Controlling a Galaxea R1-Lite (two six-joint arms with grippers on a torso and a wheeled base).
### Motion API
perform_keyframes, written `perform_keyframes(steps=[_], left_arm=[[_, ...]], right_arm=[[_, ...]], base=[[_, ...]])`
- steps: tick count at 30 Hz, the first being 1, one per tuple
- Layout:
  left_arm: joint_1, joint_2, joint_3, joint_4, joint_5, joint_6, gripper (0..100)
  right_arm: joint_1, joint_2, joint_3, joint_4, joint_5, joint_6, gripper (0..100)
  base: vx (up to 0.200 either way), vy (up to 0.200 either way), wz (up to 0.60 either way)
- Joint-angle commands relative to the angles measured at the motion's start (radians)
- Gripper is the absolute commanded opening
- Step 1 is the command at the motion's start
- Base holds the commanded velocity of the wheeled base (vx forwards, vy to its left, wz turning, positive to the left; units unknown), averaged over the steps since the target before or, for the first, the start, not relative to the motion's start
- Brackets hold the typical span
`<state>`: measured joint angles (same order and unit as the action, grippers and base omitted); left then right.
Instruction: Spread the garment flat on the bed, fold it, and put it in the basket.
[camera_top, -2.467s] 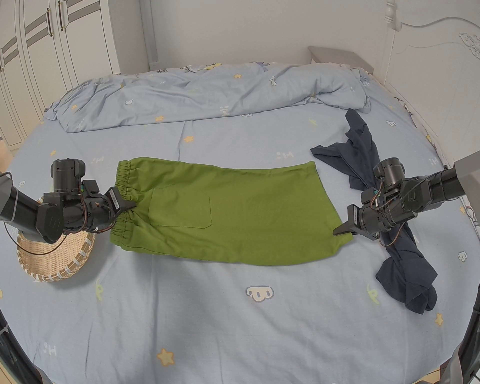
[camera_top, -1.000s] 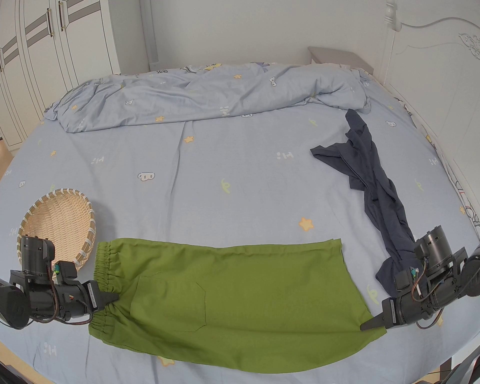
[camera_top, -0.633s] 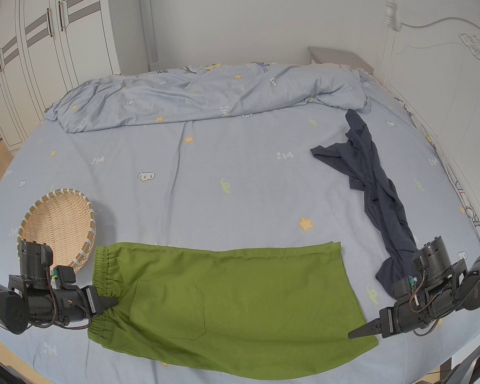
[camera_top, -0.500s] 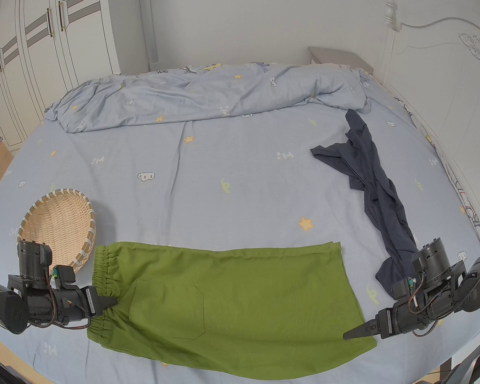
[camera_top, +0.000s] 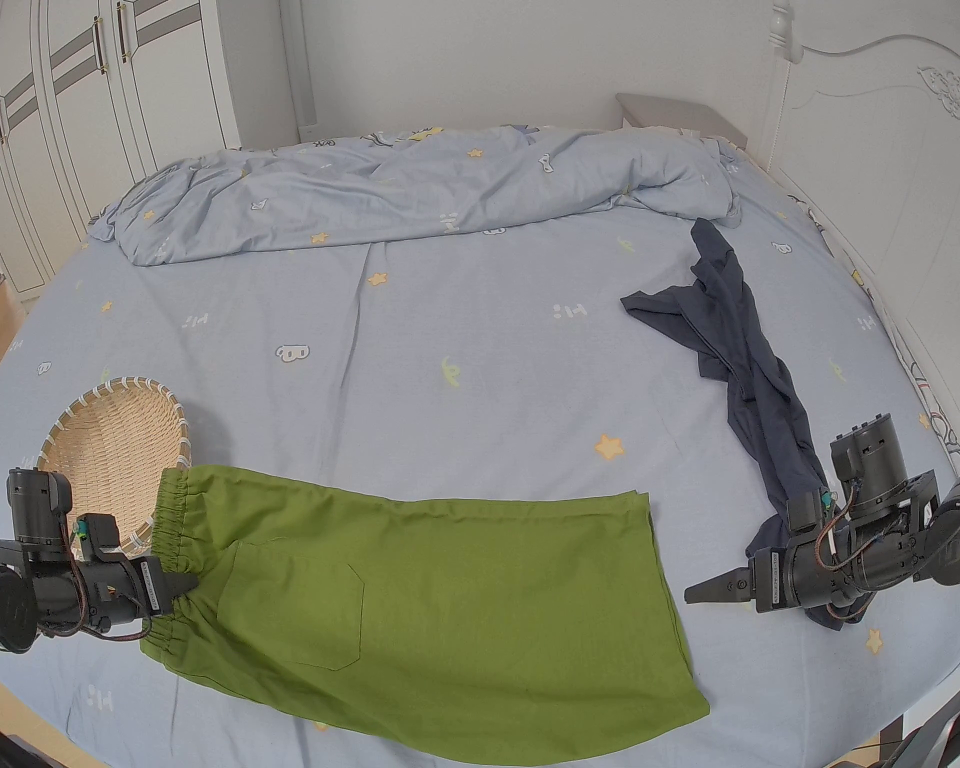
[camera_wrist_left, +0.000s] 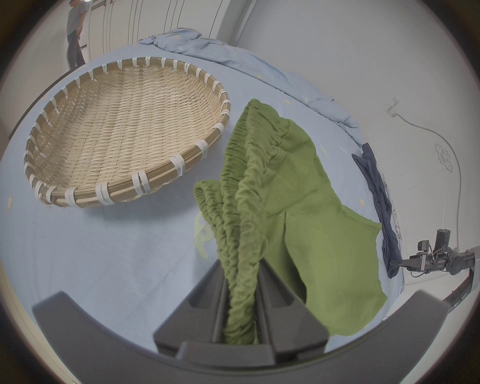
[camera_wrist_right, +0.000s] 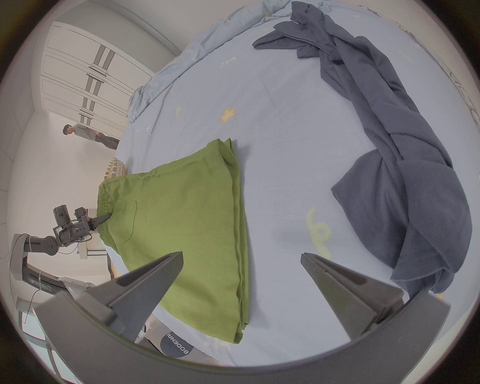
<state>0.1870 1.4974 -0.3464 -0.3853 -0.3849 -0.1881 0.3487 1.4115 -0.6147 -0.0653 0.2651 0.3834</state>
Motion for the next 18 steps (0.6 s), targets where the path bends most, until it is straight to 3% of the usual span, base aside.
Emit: perform_keyframes(steps=[1,2,5,8,12,18], left_arm=[[-0.050,-0.062,-0.072,0.097,0.011,-0.014,0],[-0.054,-0.071,-0.085,0.118,0.012,-0.019,0],[-0.101,-0.206,-0.339,0.513,0.014,-0.086,0],[-0.150,-0.275,-0.528,0.793,0.015,-0.106,0],[-0.218,-0.306,-0.592,0.862,0.043,-0.113,0],[-0.538,-0.267,-0.635,0.862,0.262,-0.258,0]], right_arm=[[-0.001,-0.011,-0.004,-0.001,0.000,0.003,100],[-0.001,-0.012,-0.004,-0.001,0.000,0.005,100],[-0.001,-0.034,-0.004,0.001,0.000,0.005,100],[-0.004,-0.036,-0.007,0.001,-0.001,0.005,100],[-0.004,-0.034,-0.004,0.001,-0.001,0.003,100],[-0.007,-0.034,0.000,0.002,-0.001,0.003,100]], base=[[0.000,0.000,0.00],[0.000,0.000,0.00],[0.000,0.000,0.00],[0.000,0.000,0.00],[0.000,0.000,0.00],[0.000,0.000,0.00]])
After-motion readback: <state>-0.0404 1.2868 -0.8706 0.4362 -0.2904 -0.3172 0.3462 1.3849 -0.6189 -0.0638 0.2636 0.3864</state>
